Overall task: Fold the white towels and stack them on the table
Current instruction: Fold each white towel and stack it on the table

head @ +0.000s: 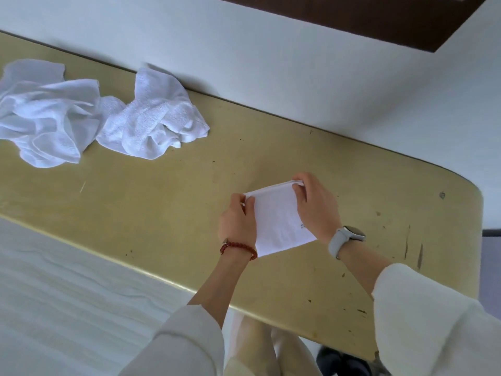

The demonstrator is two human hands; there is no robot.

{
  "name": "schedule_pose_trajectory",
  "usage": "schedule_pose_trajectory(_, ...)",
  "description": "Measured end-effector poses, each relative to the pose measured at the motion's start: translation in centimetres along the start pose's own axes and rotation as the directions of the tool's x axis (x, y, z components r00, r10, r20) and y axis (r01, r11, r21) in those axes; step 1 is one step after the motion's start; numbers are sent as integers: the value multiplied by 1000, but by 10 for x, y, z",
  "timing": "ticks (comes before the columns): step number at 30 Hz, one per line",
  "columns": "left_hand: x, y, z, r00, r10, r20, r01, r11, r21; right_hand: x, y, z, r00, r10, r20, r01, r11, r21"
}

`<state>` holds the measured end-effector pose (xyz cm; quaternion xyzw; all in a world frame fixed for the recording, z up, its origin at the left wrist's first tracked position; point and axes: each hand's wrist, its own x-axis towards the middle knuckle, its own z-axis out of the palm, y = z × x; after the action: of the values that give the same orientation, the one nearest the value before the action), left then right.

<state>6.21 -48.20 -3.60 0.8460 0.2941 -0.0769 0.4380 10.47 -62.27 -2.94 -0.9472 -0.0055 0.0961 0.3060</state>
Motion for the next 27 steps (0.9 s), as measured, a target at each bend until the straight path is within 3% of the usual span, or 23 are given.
schedule_pose_trajectory(11, 8, 9, -2, 994, -112, 8, 110, 985, 134, 12, -2, 12, 998, -44, 32, 51, 963, -263)
schedule_pose_trajectory(15, 10, 14, -7, 987, -162, 14, 156, 966, 204, 17, -6, 9, 1000, 4, 31, 6, 952, -306)
schedule_pose_trajectory(18, 7, 14, -12, 983, -182, -27, 183, 964, 191, 14, -8, 2, 997, -12, -73, -11, 955, -298)
schedule_pose_trajectory(19, 2, 12, -13, 989, -114, -94, 131, 971, 201, 9, -6, 0, 982, -109, -151, 59, 951, -304)
schedule_pose_trajectory(20, -3, 7, -13, 982, 39, -187, 6, 972, 233, 3, -3, -1, 948, -231, -220, 155, 937, -314)
schedule_pose_trajectory(21, -9, 1, -11, 939, 237, -251, -162, 945, 286, -4, 2, 0, 899, -351, -262, 261, 909, -325)
schedule_pose_trajectory(23, -18, -11, -1, 791, 572, -216, -452, 785, 423, -17, 14, 5, 831, -523, -189, 434, 822, -369)
schedule_pose_trajectory(25, -20, -22, 13, 730, 681, -63, -561, 648, 514, -22, 22, 12, 809, -588, -22, 517, 728, -450)
schedule_pose_trajectory(27, -18, -26, 21, 779, 625, 53, -522, 598, 608, -21, 24, 18, 840, -525, 137, 509, 676, -532)
